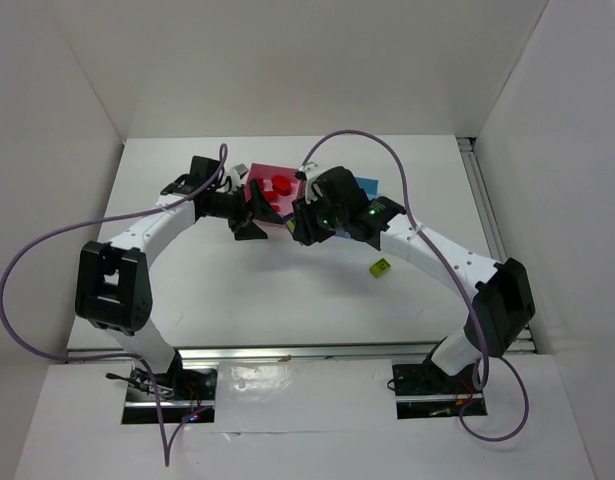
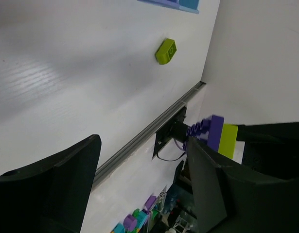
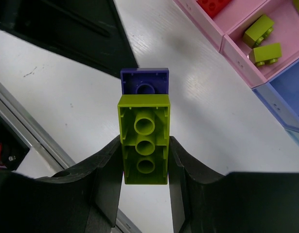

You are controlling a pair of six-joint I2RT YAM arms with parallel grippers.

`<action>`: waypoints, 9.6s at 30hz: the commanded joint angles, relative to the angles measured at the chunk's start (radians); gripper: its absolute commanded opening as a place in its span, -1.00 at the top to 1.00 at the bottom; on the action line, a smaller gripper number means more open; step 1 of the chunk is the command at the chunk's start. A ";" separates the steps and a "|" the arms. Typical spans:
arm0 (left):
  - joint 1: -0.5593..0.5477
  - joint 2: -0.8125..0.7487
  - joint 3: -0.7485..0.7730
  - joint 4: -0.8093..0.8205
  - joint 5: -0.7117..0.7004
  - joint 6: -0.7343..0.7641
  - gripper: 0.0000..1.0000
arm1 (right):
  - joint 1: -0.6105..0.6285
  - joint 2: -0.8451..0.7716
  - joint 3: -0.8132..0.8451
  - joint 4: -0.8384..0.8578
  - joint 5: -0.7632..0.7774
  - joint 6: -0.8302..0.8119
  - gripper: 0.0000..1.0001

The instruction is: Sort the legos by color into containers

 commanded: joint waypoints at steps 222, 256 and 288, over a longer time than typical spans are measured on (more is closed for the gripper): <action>0.020 -0.064 0.047 -0.005 -0.084 0.119 1.00 | -0.183 0.490 0.468 0.048 0.453 0.324 -0.28; -0.300 0.835 1.072 0.176 -0.167 -0.108 1.00 | -0.507 -0.480 -0.301 -0.180 0.762 0.584 -0.30; -0.201 0.170 0.760 -0.131 -0.053 0.293 -0.50 | -0.525 -0.139 0.025 -0.389 0.970 0.674 -1.00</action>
